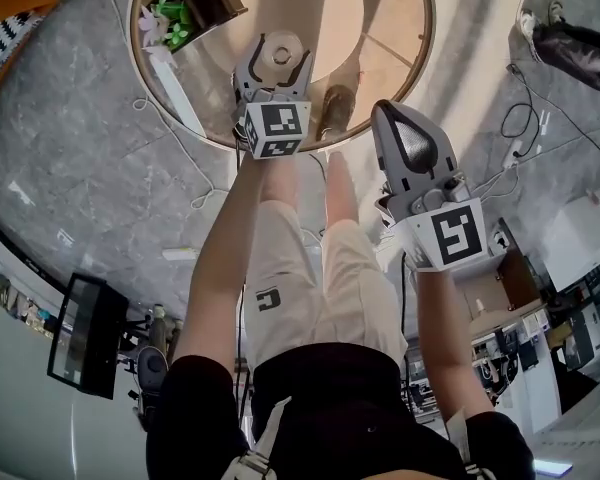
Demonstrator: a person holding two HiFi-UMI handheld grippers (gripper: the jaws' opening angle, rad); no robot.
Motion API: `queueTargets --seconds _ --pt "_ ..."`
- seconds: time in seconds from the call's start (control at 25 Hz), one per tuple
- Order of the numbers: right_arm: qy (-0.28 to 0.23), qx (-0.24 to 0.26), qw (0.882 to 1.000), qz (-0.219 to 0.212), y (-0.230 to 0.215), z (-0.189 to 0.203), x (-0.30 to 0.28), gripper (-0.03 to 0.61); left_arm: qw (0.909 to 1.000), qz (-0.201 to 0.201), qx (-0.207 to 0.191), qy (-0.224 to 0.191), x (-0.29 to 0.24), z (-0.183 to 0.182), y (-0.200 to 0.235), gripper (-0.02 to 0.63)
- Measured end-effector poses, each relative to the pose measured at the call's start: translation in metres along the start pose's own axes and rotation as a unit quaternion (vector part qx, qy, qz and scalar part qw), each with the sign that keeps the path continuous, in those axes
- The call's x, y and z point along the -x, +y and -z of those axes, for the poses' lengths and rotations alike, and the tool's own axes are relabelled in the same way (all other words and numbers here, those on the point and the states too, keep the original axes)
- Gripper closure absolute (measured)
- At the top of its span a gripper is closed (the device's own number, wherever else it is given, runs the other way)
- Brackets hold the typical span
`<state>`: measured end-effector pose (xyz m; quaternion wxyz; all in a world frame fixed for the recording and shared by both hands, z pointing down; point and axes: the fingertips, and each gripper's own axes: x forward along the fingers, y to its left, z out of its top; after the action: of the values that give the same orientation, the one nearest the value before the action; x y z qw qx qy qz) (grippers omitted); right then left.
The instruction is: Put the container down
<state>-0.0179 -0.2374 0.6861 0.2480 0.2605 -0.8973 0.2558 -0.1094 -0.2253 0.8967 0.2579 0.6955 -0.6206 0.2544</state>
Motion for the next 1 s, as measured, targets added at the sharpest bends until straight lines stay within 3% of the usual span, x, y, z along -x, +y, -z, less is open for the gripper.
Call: queueTargets --seconds 0.48,1.0 --pt "0.0 0.002 1.0 -0.002 0.0 -0.001 0.005 0.575 0.9999 0.0 -0.001 -0.016 0.004 -0.007 -0.002 0.27" --pt "-0.023 0.026 0.999 -0.014 0.016 -0.044 0.047 0.575 0.9987 -0.022 -0.004 -0.046 0.049 -0.066 -0.003 0.27"
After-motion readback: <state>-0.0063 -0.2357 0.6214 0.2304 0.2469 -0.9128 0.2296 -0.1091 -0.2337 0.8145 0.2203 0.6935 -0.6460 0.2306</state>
